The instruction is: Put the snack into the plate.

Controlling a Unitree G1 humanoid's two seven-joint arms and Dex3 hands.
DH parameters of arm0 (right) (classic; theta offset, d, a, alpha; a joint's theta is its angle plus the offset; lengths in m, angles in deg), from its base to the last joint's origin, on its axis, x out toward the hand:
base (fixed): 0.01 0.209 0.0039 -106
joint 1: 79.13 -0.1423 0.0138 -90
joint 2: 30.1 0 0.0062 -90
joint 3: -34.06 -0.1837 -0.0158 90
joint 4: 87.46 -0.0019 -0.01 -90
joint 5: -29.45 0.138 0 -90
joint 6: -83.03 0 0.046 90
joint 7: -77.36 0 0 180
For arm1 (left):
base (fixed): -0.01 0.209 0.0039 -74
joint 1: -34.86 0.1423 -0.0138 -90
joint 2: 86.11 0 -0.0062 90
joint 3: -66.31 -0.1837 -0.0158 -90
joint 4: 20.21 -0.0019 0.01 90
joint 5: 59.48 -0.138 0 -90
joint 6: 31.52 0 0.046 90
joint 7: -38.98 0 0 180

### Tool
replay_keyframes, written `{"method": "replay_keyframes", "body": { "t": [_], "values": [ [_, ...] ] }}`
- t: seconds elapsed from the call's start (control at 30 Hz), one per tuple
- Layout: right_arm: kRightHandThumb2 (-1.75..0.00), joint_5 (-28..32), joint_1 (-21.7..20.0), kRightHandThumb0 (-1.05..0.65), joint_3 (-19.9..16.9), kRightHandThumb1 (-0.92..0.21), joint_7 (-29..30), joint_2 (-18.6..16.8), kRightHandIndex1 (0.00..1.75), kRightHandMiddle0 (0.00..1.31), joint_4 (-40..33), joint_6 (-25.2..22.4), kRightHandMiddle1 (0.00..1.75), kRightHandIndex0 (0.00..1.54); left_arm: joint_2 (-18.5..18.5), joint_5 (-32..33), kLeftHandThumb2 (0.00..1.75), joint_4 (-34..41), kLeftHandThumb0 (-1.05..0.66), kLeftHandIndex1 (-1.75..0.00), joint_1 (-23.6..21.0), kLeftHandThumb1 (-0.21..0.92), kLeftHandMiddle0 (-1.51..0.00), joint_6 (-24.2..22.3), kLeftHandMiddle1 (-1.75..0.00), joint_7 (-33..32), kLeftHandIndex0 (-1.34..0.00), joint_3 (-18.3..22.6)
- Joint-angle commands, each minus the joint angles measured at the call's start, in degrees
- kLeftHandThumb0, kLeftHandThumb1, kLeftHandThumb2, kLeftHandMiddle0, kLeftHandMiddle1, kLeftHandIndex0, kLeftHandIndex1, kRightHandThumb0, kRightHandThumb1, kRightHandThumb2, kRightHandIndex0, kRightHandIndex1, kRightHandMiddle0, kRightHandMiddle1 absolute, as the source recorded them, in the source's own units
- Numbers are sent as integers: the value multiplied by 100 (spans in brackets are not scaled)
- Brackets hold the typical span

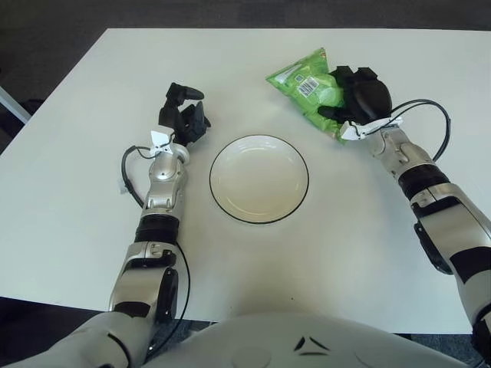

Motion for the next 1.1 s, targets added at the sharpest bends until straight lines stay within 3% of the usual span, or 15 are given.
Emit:
{"method": "replay_keyframes", "body": {
  "t": [0.0, 0.23, 0.7, 0.9, 1.07],
  "values": [
    [-102, 170, 446, 0, -47, -51, -280, 39, 156, 37, 315, 311, 174, 47, -200, -21, 73, -344, -37, -175, 593, 76, -83, 73, -175, 18, -30, -48],
    [-120, 395, 378, 0, -195, -39, -463, 117, 173, 46, 534, 830, 164, 50, -206, -41, 73, -354, -37, -175, 588, 76, -83, 85, -175, 1, -30, -59],
    [-125, 593, 317, 0, -439, -35, -660, 95, 175, 46, 427, 838, 167, 53, -209, -47, 73, -345, -37, -175, 593, 76, -83, 84, -175, -1, -30, -73],
    [-127, 946, 337, 0, -753, -34, -850, 33, 175, 45, 169, 854, 169, 54, -205, -44, 74, -347, -37, -175, 590, 75, -84, 85, -175, -2, -31, -80],
    [-129, 1309, 414, 0, -1050, -33, -976, 4, 175, 44, -96, 1153, 170, 55, -200, -44, 74, -347, -37, -175, 592, 75, -84, 90, -175, 0, -31, -88]
  ]
}}
